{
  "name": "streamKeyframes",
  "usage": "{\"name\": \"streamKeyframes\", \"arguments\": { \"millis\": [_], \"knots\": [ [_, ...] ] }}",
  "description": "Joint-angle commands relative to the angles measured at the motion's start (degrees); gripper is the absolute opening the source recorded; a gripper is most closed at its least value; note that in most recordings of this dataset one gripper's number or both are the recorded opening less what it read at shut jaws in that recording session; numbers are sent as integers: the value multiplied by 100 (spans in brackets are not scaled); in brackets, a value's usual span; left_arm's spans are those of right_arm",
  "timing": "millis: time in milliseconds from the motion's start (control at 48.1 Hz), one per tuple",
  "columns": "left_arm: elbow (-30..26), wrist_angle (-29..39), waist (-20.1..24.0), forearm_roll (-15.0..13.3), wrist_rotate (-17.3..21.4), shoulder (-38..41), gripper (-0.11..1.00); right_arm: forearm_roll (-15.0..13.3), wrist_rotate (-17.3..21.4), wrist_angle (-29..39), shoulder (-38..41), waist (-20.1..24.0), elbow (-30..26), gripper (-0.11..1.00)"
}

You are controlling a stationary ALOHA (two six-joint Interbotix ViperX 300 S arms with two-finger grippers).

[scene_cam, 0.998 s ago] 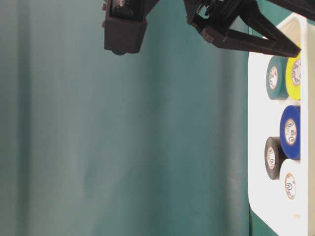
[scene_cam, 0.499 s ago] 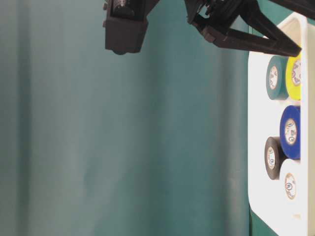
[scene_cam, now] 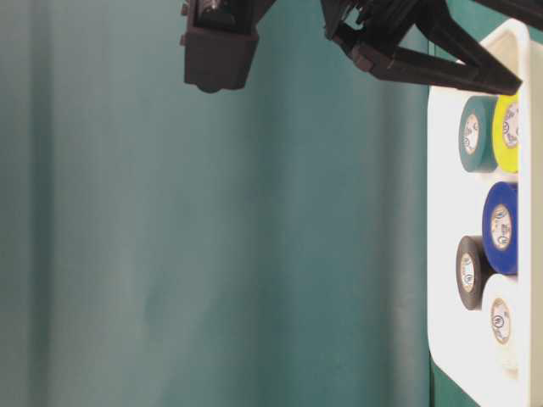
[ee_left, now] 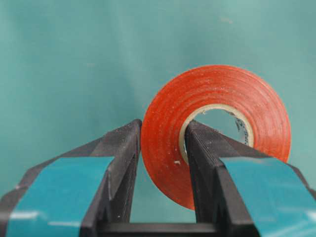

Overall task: Put the tape alternately from left to right into the white case.
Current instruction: 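Lift the red roll and carry it into the tray's top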

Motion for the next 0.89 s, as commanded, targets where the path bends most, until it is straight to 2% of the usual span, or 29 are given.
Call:
{"name": "streamKeyframes", "arguments": {
  "millis": [0,166,562,874],
  "knots": [
    [-193,-79,378,18,9,-123,26,9,9,-26,-123,9,-44,69],
    [-255,-316,958,18,149,-62,26,9,9,-53,-123,0,-44,69],
    [-703,-721,1749,18,527,325,26,9,9,-53,-44,9,-44,69],
    [-1204,-765,2470,18,624,958,26,9,9,-62,-35,9,-44,69]
  ]
}}
